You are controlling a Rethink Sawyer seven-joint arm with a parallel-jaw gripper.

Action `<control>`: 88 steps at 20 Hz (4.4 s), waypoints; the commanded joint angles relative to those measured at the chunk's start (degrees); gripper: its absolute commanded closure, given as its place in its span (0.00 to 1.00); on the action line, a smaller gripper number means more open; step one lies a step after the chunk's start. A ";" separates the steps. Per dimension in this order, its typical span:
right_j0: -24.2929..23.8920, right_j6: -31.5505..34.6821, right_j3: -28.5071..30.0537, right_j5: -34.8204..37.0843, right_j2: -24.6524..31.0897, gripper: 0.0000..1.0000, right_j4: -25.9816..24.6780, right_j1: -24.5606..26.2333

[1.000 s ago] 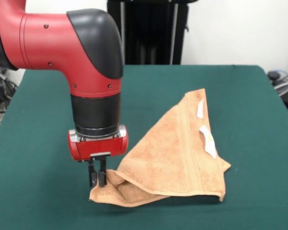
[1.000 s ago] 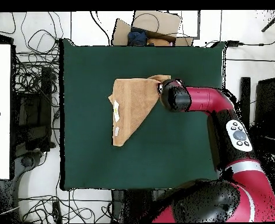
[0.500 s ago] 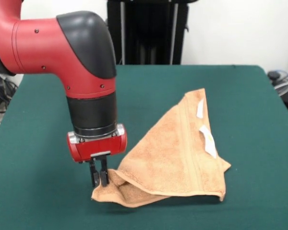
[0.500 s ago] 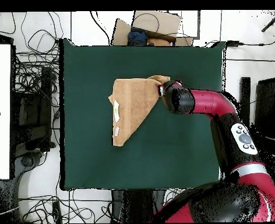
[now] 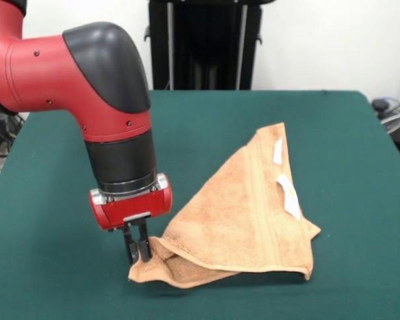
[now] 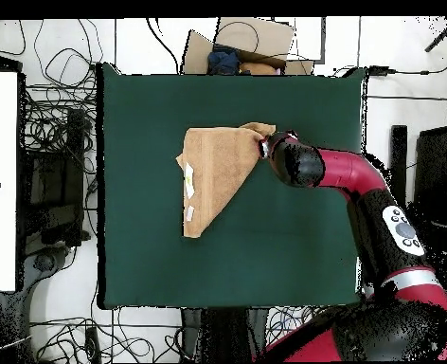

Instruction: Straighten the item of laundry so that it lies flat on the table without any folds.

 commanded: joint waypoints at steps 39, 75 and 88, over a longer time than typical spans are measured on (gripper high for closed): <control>-2.01 -26.50 -3.12 13.89 1.46 1.00 -3.23 4.25; -1.44 -26.91 -6.70 20.20 1.12 1.00 -1.02 2.10; -1.52 -27.15 -7.27 19.92 1.42 1.00 -1.84 2.56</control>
